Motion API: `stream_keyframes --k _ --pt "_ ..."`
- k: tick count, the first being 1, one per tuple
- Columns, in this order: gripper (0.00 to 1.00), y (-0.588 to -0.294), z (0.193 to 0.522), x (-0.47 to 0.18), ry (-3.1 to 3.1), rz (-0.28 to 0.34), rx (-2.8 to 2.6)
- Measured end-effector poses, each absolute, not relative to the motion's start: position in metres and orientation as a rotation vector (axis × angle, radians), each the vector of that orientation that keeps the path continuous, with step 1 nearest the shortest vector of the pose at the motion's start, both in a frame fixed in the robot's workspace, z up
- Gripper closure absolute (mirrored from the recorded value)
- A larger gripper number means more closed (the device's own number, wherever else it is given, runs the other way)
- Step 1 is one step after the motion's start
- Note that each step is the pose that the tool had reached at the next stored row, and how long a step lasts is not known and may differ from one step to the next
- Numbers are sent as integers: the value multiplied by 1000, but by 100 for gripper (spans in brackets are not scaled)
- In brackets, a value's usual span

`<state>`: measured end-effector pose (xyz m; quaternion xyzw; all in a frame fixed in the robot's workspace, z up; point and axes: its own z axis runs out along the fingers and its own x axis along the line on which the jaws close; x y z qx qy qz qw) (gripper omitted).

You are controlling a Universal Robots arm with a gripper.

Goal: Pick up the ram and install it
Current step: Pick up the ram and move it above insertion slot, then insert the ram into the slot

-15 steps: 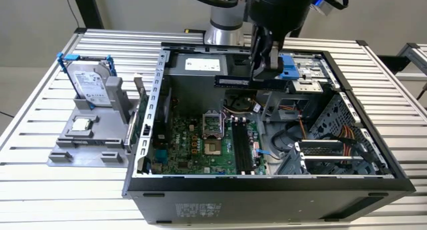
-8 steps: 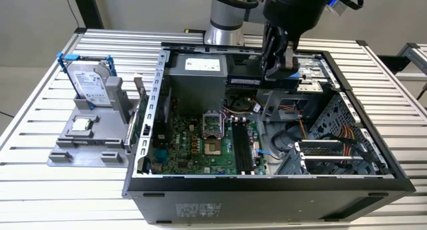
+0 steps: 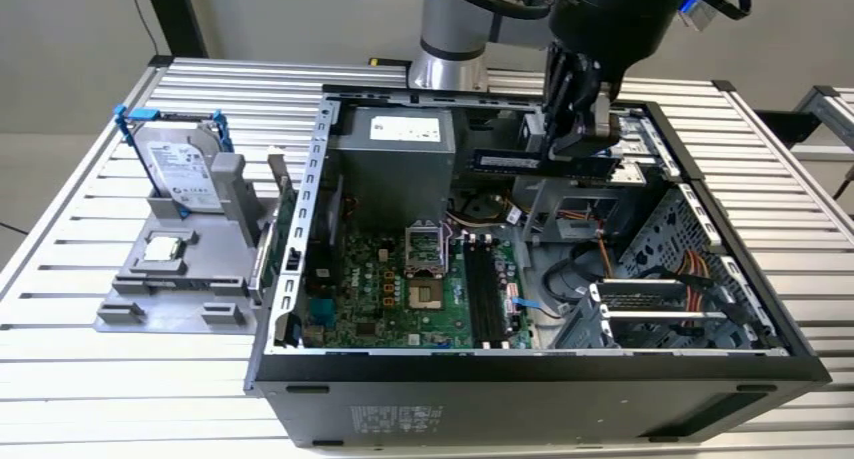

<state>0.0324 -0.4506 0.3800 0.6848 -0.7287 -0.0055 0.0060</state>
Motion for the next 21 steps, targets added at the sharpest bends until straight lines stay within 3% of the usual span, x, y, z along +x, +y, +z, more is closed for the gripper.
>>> stream_keyframes --k 21 --pt "100 -450 380 51 -2282 -17 2141"
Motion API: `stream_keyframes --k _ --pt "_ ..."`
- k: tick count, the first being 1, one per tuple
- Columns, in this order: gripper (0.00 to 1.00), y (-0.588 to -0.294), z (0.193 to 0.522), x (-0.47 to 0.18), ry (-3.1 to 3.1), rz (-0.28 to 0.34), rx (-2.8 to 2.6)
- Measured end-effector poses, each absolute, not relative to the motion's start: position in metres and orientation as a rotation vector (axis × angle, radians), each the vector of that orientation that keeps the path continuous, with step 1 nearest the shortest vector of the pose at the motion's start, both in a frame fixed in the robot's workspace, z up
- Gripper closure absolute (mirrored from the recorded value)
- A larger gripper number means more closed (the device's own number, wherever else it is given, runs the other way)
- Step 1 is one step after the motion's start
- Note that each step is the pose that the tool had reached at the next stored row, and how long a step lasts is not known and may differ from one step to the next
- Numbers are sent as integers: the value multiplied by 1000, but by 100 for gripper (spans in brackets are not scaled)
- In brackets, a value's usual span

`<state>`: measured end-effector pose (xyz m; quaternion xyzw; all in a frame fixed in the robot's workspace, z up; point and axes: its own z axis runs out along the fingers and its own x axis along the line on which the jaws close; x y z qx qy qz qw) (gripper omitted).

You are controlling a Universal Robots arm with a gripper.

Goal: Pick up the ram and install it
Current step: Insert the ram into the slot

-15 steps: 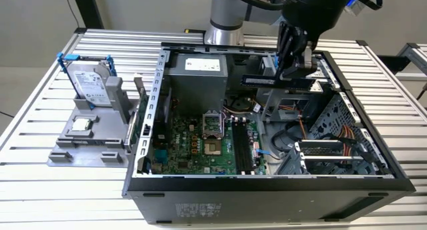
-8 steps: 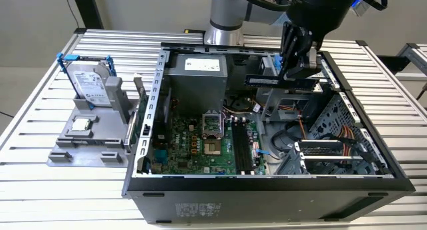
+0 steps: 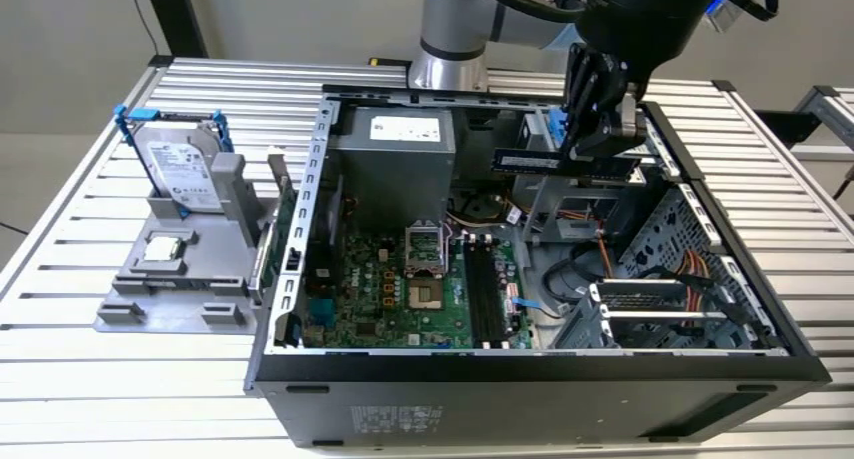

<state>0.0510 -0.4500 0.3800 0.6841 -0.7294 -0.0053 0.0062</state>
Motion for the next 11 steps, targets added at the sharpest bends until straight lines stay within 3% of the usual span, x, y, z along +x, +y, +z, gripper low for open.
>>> stream_keyframes --k 11 --pt "100 -450 380 51 -2304 -17 2118"
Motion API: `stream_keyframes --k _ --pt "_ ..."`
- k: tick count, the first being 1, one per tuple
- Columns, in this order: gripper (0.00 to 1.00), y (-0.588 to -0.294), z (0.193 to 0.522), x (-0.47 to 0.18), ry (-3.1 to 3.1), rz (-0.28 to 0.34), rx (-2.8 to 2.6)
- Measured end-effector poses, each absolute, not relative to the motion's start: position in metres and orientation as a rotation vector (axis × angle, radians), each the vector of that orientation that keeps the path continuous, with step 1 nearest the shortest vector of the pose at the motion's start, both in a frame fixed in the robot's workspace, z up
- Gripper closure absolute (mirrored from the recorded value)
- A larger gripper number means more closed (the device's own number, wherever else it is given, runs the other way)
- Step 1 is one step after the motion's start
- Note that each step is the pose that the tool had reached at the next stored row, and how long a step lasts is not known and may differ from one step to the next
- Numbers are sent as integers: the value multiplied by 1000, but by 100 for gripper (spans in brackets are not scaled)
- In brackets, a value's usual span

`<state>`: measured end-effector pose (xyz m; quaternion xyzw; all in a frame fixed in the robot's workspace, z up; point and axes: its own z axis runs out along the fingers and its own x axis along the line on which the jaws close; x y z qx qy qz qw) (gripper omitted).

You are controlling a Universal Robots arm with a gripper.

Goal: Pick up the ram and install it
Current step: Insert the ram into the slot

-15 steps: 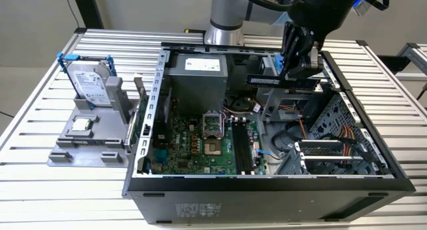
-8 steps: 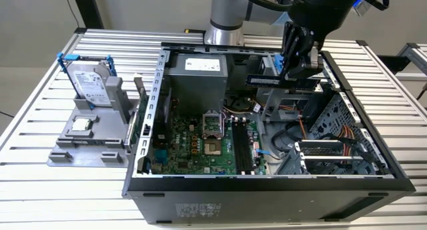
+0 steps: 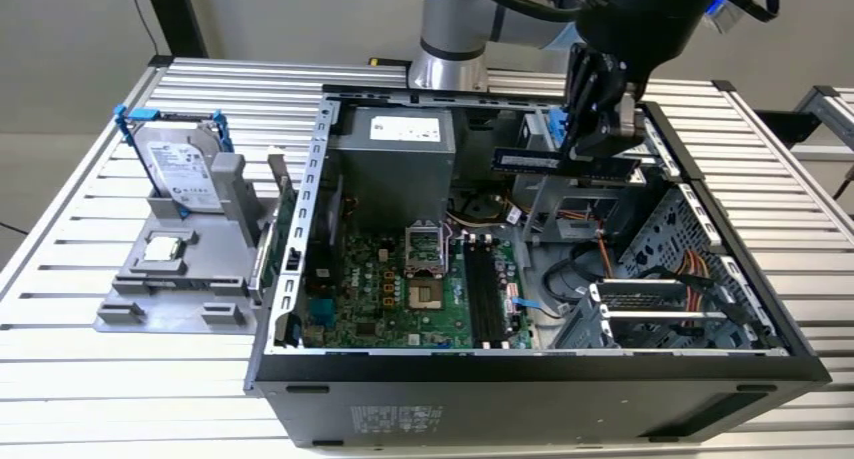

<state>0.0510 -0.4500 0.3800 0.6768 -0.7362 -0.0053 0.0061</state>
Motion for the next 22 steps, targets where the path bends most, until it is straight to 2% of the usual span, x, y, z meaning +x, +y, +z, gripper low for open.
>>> stream_keyframes --k 22 --pt "100 -450 380 51 -2461 -18 1934"
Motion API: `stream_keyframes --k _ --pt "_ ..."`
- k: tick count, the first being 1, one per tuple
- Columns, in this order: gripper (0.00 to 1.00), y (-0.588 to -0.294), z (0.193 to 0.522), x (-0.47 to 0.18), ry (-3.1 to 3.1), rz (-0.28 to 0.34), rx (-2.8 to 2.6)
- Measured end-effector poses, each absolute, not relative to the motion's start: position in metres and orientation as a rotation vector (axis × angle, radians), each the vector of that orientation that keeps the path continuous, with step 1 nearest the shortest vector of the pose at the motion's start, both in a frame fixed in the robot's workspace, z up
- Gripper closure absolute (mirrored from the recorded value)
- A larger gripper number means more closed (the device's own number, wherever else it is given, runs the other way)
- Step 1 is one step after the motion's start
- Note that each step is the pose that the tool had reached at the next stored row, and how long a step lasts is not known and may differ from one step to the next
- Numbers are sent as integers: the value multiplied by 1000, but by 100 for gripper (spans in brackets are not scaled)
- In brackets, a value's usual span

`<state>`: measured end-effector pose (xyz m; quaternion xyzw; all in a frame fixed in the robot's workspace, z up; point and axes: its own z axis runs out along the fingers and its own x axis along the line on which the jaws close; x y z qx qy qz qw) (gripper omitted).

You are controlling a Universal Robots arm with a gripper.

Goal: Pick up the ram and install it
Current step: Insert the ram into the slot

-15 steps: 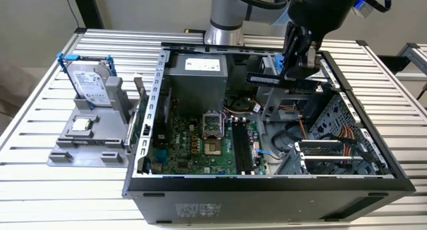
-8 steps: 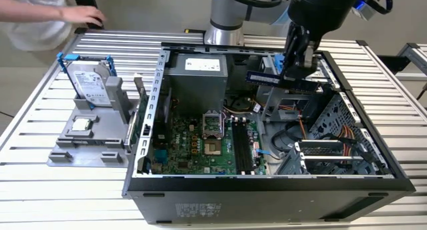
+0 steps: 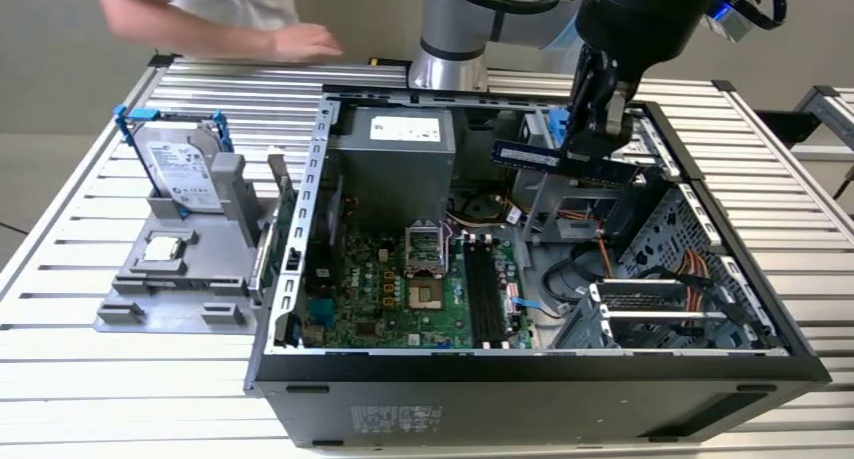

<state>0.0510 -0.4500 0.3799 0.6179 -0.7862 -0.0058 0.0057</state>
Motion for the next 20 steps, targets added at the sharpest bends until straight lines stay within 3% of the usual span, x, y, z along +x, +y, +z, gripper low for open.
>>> stream_keyframes --k 20 --pt "100 -450 380 51 -2544 -19 1824"
